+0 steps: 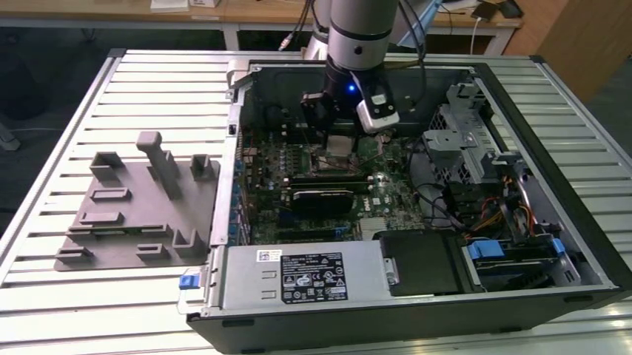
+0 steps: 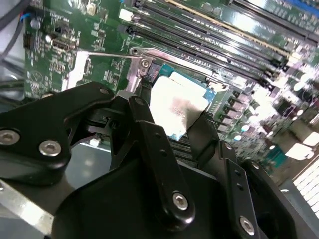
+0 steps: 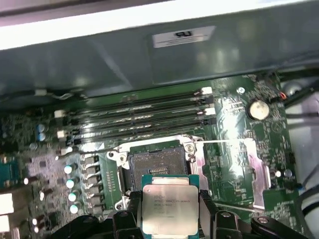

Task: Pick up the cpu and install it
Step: 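Place the cpu into insertion slot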

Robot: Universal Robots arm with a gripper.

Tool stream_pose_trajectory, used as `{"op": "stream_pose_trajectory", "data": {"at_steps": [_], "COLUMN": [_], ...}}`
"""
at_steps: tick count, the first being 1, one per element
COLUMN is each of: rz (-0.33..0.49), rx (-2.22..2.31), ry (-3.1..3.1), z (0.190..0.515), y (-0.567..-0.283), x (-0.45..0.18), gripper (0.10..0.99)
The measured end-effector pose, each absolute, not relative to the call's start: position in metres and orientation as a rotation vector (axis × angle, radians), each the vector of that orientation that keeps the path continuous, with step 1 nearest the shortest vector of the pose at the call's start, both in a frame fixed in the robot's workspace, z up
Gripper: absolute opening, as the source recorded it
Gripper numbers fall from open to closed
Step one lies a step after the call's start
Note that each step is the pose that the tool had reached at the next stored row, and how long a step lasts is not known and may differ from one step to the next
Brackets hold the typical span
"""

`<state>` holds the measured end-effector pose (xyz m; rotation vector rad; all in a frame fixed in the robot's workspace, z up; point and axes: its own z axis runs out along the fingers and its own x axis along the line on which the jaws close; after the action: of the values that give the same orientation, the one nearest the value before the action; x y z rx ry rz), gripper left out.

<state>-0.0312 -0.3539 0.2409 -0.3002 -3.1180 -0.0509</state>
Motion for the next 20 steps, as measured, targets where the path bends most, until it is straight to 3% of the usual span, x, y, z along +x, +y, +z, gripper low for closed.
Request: {"op": "stream_pose_trajectory", "data": {"at_steps": [20], "rz": [-0.052], "rx": [-0.86], "ry": [-3.018], "z": [0.2365], "y": [-0.3539], "x": [-0.0312], "gripper": [0.541]}}
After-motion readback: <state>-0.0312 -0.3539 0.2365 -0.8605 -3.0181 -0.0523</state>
